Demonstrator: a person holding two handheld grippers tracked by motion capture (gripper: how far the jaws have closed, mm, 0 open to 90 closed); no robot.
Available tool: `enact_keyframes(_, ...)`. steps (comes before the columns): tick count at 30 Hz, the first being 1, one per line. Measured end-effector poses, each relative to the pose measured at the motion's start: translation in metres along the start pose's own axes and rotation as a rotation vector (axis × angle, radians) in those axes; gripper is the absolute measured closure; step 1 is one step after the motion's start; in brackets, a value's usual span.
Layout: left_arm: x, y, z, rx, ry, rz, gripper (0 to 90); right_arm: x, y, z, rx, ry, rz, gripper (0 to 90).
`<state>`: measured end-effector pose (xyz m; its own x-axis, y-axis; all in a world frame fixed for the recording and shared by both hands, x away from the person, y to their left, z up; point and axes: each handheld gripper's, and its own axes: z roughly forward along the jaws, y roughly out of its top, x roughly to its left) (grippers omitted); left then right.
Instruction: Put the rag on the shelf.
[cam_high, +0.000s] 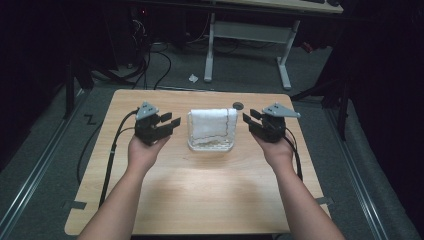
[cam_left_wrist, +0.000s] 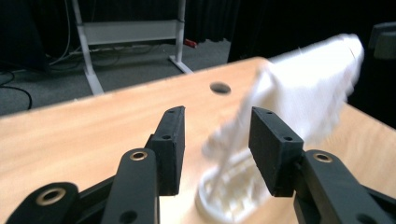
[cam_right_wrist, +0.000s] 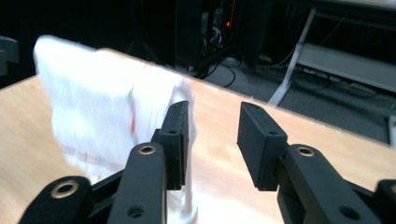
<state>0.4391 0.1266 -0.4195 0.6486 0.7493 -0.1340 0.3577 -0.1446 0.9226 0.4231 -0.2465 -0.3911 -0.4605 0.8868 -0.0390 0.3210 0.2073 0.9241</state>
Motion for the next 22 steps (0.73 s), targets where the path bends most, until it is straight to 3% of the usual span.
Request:
enact_keyframes(4,-0.006,-0.038,-0.019,0.043,-0.024,-0.014,55.0,0.008,-0.029,-0.016,0.029,0.004,-0.005,59.7)
enact_keyframes(8,-0.018,-0.087,-0.04,0.108,-0.056,-0.026,53.5,0.019,-0.066,-0.03,0.077,0.01,-0.005,54.3)
enact_keyframes(11,-0.025,-0.116,-0.057,0.14,-0.059,-0.061,52.2,0.028,-0.094,-0.04,0.111,0.023,0.014,51.6)
enact_keyframes(13,-0.03,-0.134,-0.069,0.141,-0.036,-0.068,51.6,0.034,-0.119,-0.05,0.12,0.018,0.037,50.2)
enact_keyframes(14,-0.031,-0.135,-0.068,0.195,-0.019,-0.068,54.1,0.037,-0.134,-0.056,0.105,0.004,0.053,50.8)
enact_keyframes(15,-0.03,-0.132,-0.066,0.226,-0.033,-0.054,51.1,0.039,-0.15,-0.06,0.106,0.002,0.069,55.3)
enact_keyframes(16,-0.03,-0.131,-0.065,0.221,-0.04,-0.037,50.0,0.039,-0.154,-0.059,0.163,0.022,0.081,51.1)
enact_keyframes(17,-0.029,-0.132,-0.063,0.212,-0.044,-0.045,50.0,0.038,-0.151,-0.058,0.174,0.023,0.077,49.1)
enact_keyframes(18,-0.028,-0.132,-0.061,0.212,-0.046,-0.062,50.2,0.037,-0.148,-0.059,0.131,0.008,0.058,50.3)
enact_keyframes(20,-0.03,-0.135,-0.056,0.217,-0.06,-0.088,50.5,0.035,-0.147,-0.056,0.137,0.0,0.066,50.1)
enact_keyframes(22,-0.035,-0.135,-0.053,0.227,-0.063,-0.054,50.5,0.035,-0.151,-0.051,0.156,0.022,0.094,50.3)
